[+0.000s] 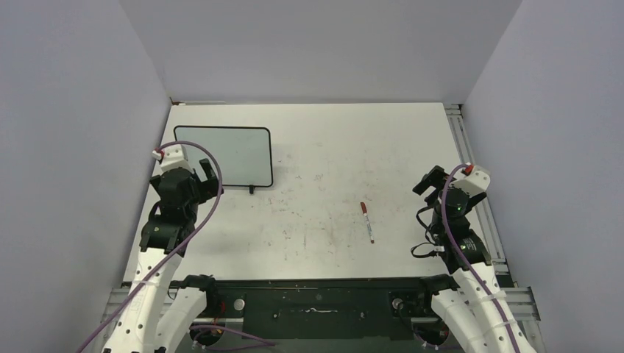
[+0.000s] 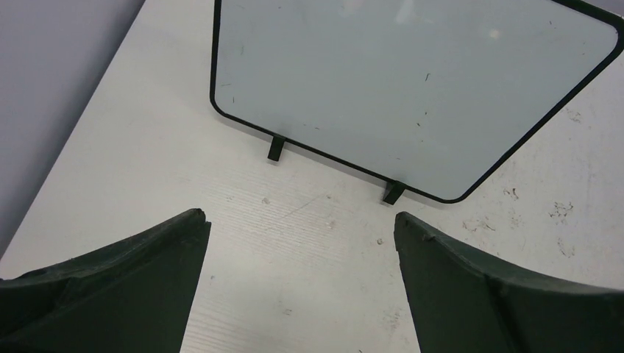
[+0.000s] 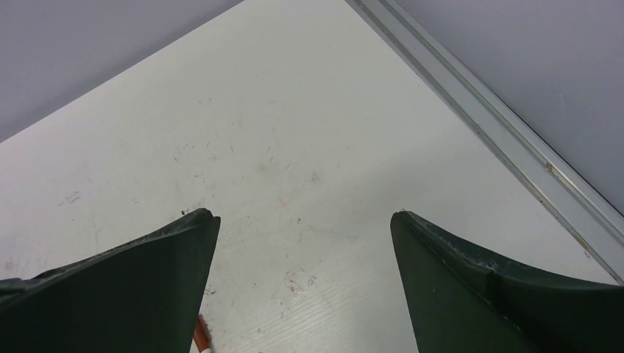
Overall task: Write a sentence on the whiteboard
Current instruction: Move the whiteboard stand to the center of the board.
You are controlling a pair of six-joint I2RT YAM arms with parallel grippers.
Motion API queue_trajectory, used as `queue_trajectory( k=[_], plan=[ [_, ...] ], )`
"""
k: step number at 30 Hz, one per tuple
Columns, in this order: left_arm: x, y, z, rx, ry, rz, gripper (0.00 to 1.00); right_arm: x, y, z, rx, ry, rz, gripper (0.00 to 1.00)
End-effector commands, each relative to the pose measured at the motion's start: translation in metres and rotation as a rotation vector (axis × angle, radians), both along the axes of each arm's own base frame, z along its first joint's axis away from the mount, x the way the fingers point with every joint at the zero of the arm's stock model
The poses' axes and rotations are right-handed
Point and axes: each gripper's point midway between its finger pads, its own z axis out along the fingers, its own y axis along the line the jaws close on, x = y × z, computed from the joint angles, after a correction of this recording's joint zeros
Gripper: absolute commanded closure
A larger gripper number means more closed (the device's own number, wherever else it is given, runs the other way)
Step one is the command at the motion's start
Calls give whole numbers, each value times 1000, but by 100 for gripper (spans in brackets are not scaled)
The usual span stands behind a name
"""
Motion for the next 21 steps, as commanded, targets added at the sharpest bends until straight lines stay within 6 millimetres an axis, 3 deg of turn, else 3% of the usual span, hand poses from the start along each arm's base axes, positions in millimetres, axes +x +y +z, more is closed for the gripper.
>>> queue_trajectory(
  k=[1,9,12,14,16,21],
  plan=[
    [5,0,12,-30,-26,8,4,4,-6,30,6,-87,-33,10],
    [4,-7,8,-30,-20,-39,4,5,1,30,14,-81,6,10],
    [6,-28,1,-44,-6,-168,2,5,3,32,20,-81,19,10],
    [7,-41,-3,-93,11,-200,11,4,4,33,26,-85,24,10],
    [8,-55,-12,-132,42,-205,12,3,5,34,36,-90,26,10],
    [21,-109,-38,-169,64,-260,11,1,11,34,62,-100,55,10]
  ],
)
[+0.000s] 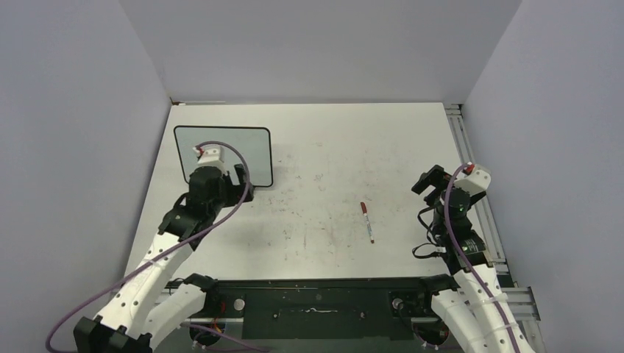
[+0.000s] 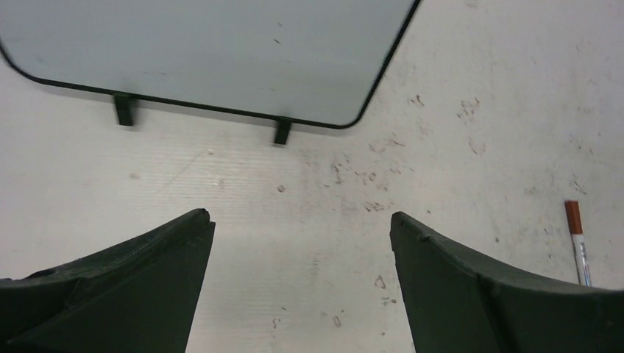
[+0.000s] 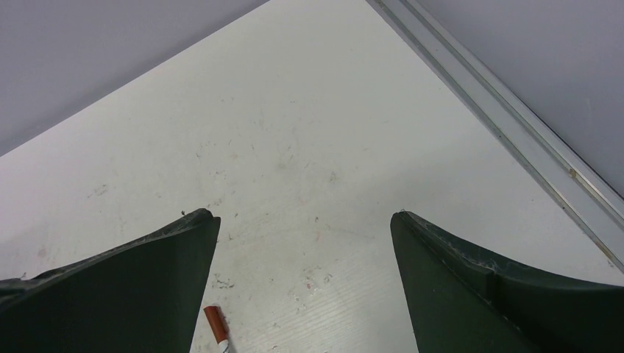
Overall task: Write a sentence on the whiteboard
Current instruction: Move the whiteboard stand to the center of the board.
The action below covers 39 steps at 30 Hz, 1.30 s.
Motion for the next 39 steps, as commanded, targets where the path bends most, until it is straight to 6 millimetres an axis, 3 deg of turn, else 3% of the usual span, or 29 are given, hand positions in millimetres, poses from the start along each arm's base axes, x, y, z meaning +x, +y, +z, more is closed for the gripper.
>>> queue_trajectory(
  k=[1,7,11,14,19,31,39],
  plan=[
    [20,-44,-17,-96,-3,-32,10,1,5,27,45,-79,23,10],
    [51,-51,-56,-113,57,21,12,-2,13,30,83,-92,56,10],
    [69,-49,-78,-159,92,19,28,-5,14,29,101,-102,65,10],
    [77,-36,-98,-143,150,61,36,-6,15,29,102,-105,66,10],
    [83,-37,-121,-129,192,36,38,-7,14,33,100,-108,65,10],
    [97,-23,-151,2,235,62,49,-11,11,36,98,-113,55,10],
    [109,-26,-154,24,215,47,53,-12,11,35,100,-106,53,10]
  ],
)
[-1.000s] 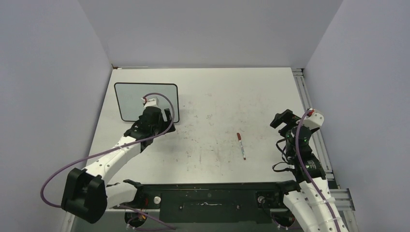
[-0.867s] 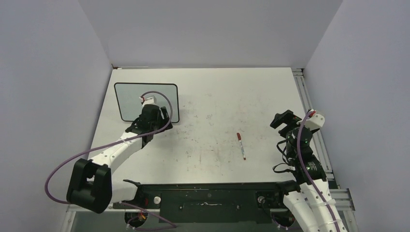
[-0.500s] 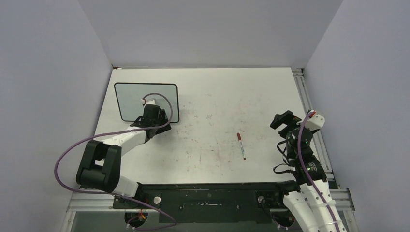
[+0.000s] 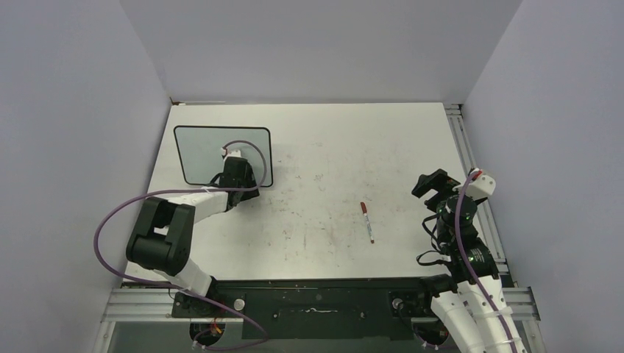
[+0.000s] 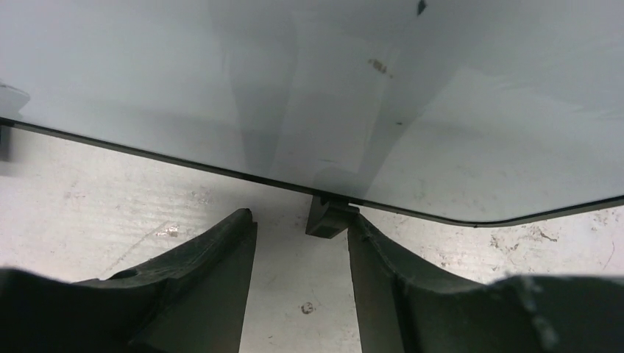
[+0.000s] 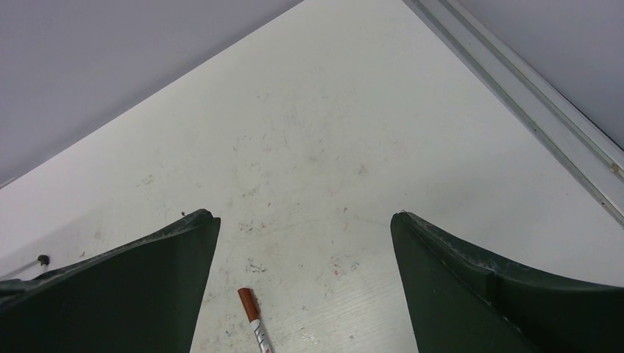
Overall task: Write a sentence on the whiteboard
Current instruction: Move the whiteboard stand to the center of the board.
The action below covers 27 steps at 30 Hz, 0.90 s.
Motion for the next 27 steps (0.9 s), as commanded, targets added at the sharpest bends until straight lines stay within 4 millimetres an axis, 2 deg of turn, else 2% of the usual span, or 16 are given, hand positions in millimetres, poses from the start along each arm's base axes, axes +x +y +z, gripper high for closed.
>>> queue_trajectory(
  k=[1,7,12,15,18,27],
  plan=[
    [29,-7,20,12,-96,-18,54,1,-3,24,22,-64,-18,10],
    [32,-11,10,25,-69,-34,71,3,-1,23,27,-58,-13,10],
    [31,-17,12,43,-78,-42,82,3,-1,22,28,-56,-15,10],
    [29,-28,14,46,-77,-48,84,4,0,22,35,-57,-11,10],
    [29,-37,17,41,-79,-35,90,6,2,20,40,-53,-6,10],
    [35,-79,28,-12,-124,20,99,6,2,17,41,-49,-3,10]
  ],
)
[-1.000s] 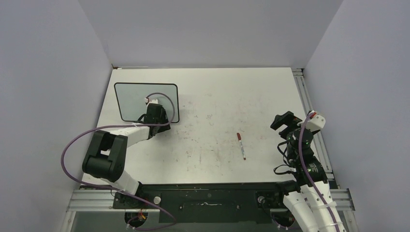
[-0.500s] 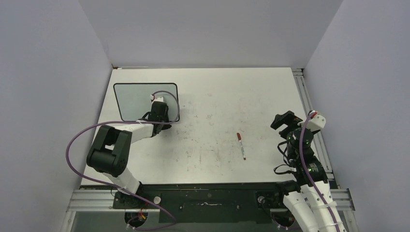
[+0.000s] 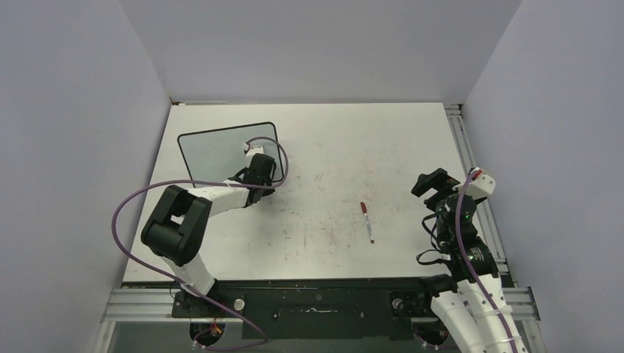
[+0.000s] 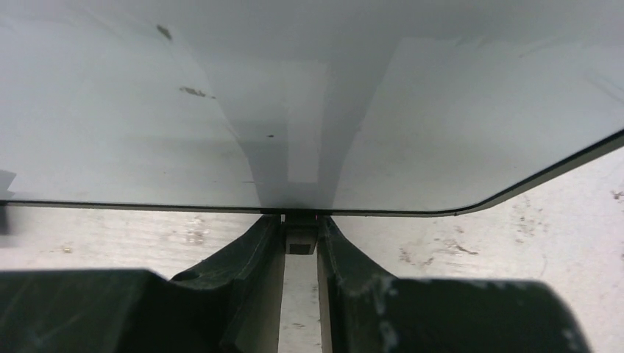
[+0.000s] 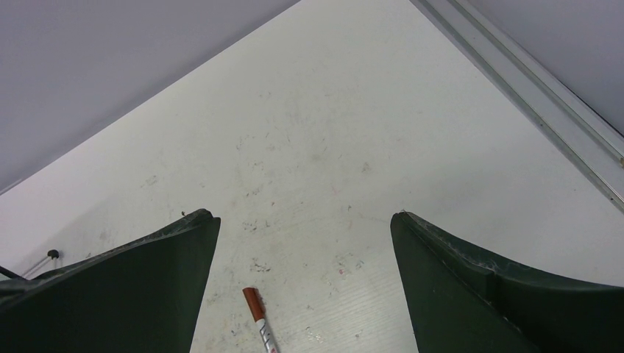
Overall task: Write a sentence on the whiteboard
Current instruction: Move the whiteboard stand to the center of the board.
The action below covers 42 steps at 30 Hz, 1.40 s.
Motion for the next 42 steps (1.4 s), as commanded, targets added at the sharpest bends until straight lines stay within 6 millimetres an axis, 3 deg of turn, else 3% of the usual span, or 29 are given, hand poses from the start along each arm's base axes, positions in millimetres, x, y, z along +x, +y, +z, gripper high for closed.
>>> queue_trajectory(
  k=[1,12,17,19,22,25,28,33,38,42],
  plan=[
    [19,-37,23,-100,-84,53,100,4,0,17,18,-49,-1,10],
    [20,-85,18,-144,-79,108,100,1,-3,18,6,-49,-12,10],
    [23,-98,19,-145,-81,104,99,2,-1,15,5,-36,-3,10],
    [22,-99,19,-147,-78,99,91,4,0,13,5,-29,2,10],
    [19,-100,21,-154,-74,86,68,5,2,11,11,-20,10,10],
    [14,-103,24,-175,-72,65,51,7,6,6,22,-10,22,10],
    [8,-110,32,-196,-83,14,45,10,11,2,33,4,45,10],
    [-7,-116,67,-263,-134,-62,31,15,31,-12,63,50,143,7],
    [-35,-114,110,-309,-160,-186,20,19,56,-52,115,185,240,2],
    [-66,-100,169,-272,-154,-350,11,16,83,-90,109,364,323,6]
  ],
)
